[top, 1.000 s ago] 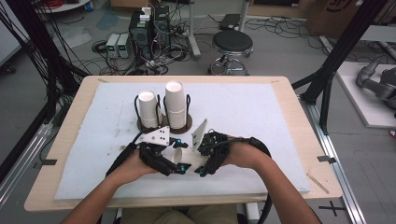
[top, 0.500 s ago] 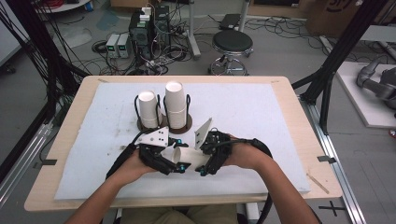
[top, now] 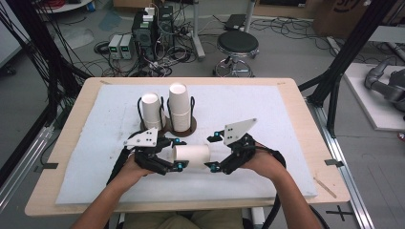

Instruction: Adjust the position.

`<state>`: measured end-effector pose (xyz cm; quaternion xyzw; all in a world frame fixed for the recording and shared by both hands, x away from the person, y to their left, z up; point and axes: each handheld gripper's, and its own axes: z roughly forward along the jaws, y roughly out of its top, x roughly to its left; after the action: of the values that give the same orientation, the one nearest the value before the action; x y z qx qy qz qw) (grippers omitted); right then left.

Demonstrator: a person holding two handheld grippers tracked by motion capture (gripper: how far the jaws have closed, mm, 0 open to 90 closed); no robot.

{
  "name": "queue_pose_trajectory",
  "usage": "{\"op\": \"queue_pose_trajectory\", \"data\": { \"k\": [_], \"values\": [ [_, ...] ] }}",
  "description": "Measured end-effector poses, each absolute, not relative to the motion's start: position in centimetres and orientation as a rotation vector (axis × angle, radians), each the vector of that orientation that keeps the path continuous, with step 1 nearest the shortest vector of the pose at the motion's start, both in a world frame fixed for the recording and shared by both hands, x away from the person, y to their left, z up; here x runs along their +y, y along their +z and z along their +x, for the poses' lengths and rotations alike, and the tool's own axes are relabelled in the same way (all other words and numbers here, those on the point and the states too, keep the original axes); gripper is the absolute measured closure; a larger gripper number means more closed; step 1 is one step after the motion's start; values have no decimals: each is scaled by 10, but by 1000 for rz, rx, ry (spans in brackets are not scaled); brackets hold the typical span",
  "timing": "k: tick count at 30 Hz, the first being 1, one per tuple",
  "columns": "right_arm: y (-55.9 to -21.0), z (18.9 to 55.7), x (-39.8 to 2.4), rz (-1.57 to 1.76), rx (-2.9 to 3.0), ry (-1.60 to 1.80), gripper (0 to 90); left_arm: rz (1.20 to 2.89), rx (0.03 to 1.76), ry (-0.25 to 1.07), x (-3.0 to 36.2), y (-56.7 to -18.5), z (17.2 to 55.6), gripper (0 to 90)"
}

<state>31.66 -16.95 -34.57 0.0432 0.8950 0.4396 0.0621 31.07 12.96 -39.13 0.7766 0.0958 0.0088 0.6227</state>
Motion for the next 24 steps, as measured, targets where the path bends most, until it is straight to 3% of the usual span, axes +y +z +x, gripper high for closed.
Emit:
{"op": "queue_pose_trajectory", "data": {
  "k": [7, 24],
  "values": [
    [-358, 310, -188, 273, 2563, 1587, 193, 1736, 217, 52, 135, -395, 310, 343],
    [-388, 306, -184, 342, 2570, 1704, 193, 1685, 156, 60, 138, -397, 307, 342]
  ]
}}
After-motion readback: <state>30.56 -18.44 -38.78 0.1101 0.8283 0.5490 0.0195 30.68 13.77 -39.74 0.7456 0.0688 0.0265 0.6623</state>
